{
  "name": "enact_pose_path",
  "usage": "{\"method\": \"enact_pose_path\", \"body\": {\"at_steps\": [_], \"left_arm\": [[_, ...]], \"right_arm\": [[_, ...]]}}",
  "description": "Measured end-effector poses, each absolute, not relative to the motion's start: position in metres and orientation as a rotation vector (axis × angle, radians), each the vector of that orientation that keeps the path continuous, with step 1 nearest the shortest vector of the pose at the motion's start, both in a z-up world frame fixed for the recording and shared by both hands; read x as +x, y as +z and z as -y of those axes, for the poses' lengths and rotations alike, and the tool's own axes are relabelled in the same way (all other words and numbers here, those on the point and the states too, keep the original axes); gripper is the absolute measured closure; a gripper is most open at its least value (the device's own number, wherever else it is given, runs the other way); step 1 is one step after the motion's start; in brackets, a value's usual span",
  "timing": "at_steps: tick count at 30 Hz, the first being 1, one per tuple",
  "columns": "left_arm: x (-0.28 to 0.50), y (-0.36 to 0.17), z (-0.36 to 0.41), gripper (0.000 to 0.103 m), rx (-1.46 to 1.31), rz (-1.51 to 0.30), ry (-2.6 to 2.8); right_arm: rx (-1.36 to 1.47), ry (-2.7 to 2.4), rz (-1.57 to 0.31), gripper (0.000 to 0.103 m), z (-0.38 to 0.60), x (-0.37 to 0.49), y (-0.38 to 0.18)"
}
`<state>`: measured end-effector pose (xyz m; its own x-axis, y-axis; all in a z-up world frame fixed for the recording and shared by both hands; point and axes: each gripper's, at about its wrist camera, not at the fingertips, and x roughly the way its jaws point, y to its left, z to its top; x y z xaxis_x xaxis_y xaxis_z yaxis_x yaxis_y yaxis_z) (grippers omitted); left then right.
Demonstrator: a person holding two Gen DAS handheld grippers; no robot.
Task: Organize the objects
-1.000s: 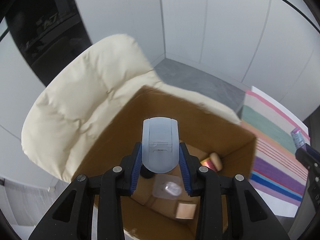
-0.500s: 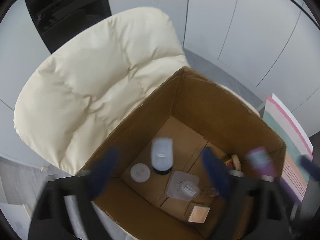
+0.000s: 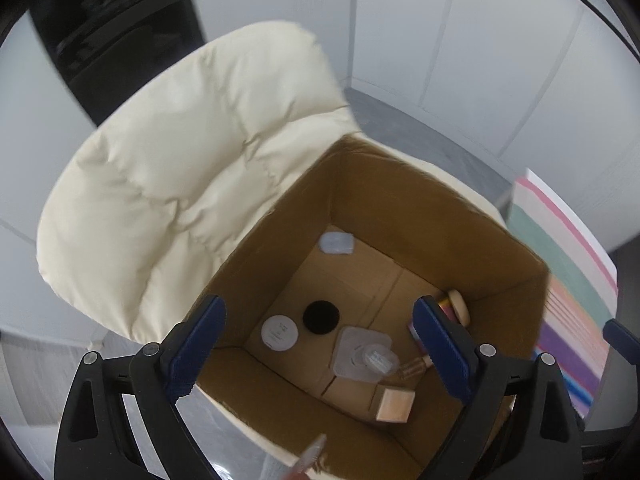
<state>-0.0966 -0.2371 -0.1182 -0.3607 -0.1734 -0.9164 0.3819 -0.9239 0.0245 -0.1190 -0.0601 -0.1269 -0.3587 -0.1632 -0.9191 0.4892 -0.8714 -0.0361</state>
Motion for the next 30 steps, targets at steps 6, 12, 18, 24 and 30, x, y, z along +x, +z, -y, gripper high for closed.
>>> {"method": "enact_pose_path", "body": {"at_steps": [6,12,18,24,30], "left_arm": [[-0.085,-0.06,0.198,0.005,1.522,-0.156,-2.491],[-0.072,-0.022,0.16,0.001,1.702,-0.102,-2.518],[-0.042,0.006,0.13,0.001,1.755,-0.033,-2.555],[-0.009,0.032,0.098,0.001,1.754,0.107,-2.616],[0.007,0.042,0.081,0.001,1.731,0.201,-2.634]], "right_arm": [[1.491,-2.348,-0.379,0.008,0.021,-0.095,-0.086],[1.54,-2.613,-0.023,0.008,-0.049,-0.044,-0.013],[1.63,-2.73,0.056,0.008,-0.083,0.003,0.026],[1.699,-2.738,0.233,0.008,-0.103,0.024,0.037],[1.707,-2.828,0.229,0.008,-0.117,0.036,0.033]]}}
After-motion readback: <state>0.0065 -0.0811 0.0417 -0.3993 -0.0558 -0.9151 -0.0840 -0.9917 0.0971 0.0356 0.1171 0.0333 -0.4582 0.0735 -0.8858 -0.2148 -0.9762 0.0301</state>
